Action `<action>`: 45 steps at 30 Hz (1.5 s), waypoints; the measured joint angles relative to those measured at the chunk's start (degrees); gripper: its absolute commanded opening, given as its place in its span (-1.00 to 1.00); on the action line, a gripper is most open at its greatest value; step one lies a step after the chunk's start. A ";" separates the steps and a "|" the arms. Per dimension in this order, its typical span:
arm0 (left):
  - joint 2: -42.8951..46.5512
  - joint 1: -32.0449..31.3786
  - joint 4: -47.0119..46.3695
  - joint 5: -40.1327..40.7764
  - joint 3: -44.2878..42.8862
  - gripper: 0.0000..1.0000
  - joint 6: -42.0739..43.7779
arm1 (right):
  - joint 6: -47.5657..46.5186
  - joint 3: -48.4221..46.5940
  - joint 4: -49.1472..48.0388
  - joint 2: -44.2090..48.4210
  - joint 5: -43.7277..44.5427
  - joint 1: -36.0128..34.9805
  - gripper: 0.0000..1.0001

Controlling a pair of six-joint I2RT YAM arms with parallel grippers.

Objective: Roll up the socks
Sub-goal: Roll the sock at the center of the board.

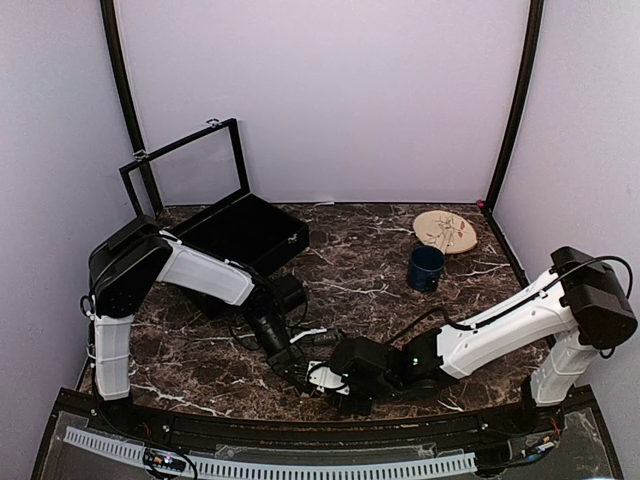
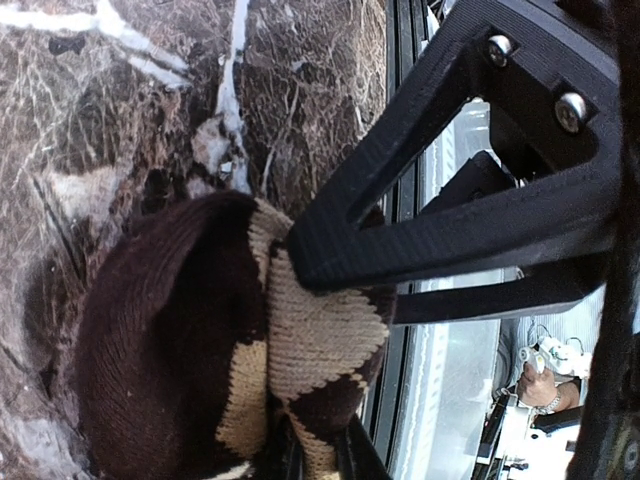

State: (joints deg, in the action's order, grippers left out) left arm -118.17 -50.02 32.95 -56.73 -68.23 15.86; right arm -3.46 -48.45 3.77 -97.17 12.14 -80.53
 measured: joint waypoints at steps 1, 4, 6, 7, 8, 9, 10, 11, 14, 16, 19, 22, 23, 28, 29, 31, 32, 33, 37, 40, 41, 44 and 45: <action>0.00 0.00 0.04 -0.07 0.00 -0.79 0.02 | -0.33 -0.20 -0.07 -0.26 0.13 0.00 -0.07; -0.02 0.04 0.17 -0.15 0.00 -0.79 0.04 | -0.83 -0.44 -0.28 -0.92 0.39 0.00 -0.14; -0.07 0.04 0.17 -0.26 0.00 -0.79 0.07 | -1.27 -0.44 -0.39 -1.20 0.55 0.00 -0.23; -0.11 0.04 0.20 -0.33 0.00 -0.79 0.09 | -1.49 -0.46 -0.44 -1.27 0.59 0.00 -0.29; -0.15 0.04 0.24 -0.42 0.00 -0.79 0.15 | -1.73 -0.46 -0.48 -1.31 0.63 0.00 -0.36; -0.20 0.04 0.31 -0.48 0.00 -0.79 0.22 | -1.88 -0.48 -0.52 -1.33 0.61 0.00 -0.43; -0.26 0.04 0.42 -0.59 0.00 -0.79 0.26 | -2.08 -0.48 -0.57 -1.36 0.57 0.00 -0.49; -0.31 0.04 0.46 -0.70 0.00 -0.79 0.28 | -2.08 -0.52 -0.63 -1.44 0.52 0.00 -0.54; -0.33 0.04 0.59 -0.83 0.00 -0.77 0.31 | -2.62 -0.57 -0.81 -1.62 0.33 -0.04 -0.68; -0.33 0.04 0.68 -0.83 0.00 -0.77 0.31 | -2.64 -0.61 -0.83 -1.64 0.15 -0.09 -0.76; -0.33 0.04 1.01 -0.70 0.00 -0.65 0.26 | -2.97 -0.66 -0.94 -1.64 -0.13 -0.09 -0.85; -0.35 0.07 1.20 -0.26 0.00 -0.49 -0.24 | -2.99 -0.70 -0.96 -1.70 -0.55 -0.09 -0.94; -0.33 0.11 1.25 -0.35 0.00 -0.43 -0.50 | -2.97 -0.72 -0.96 -1.73 -0.66 -0.09 -0.96; 0.13 0.50 0.83 -0.74 0.31 -0.26 -2.45 | -2.89 -0.90 -0.96 -1.95 -1.44 0.24 -1.00; 0.42 0.72 0.48 -0.46 0.55 -0.26 -2.86 | -2.84 -1.01 -0.96 -2.03 -1.75 0.46 -1.00; 1.25 1.09 -0.39 0.57 1.29 -0.26 -3.69 | -2.75 -1.31 -0.94 -2.25 -2.23 0.74 -1.00; 1.75 1.29 -0.83 1.03 1.75 -0.25 -4.24 | -2.67 -1.49 -0.94 -2.40 -2.38 0.81 -1.00; 2.51 1.46 -1.46 1.75 2.54 -0.25 -4.87 | -2.67 -1.81 -0.94 -2.67 -2.60 0.94 -1.00; 4.55 2.45 -3.15 3.72 4.42 -0.19 -6.60 | -2.60 -3.30 -0.66 -3.74 -3.56 1.62 -1.00; 6.99 3.43 -5.09 5.90 6.34 -0.08 -8.37 | -2.23 -4.13 -0.39 -4.22 -4.79 2.40 -1.00; 7.82 3.78 -5.73 6.62 6.93 -0.08 -9.07 | -2.05 -4.33 -0.26 -4.31 -5.20 2.71 -1.00; 9.66 4.98 -7.08 8.83 8.09 -0.07 -10.58 | -1.57 -4.94 0.46 -4.52 -6.75 3.80 -1.00; 9.84 5.44 -7.52 9.31 8.24 -0.07 -10.86 | -1.29 -5.31 0.83 -4.66 -7.34 4.20 -1.00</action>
State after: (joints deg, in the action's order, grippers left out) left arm -108.33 -44.58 25.43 -47.42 -59.99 4.99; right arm -4.75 -53.76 4.60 -101.82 4.80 -76.34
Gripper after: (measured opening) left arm 0.462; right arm 0.100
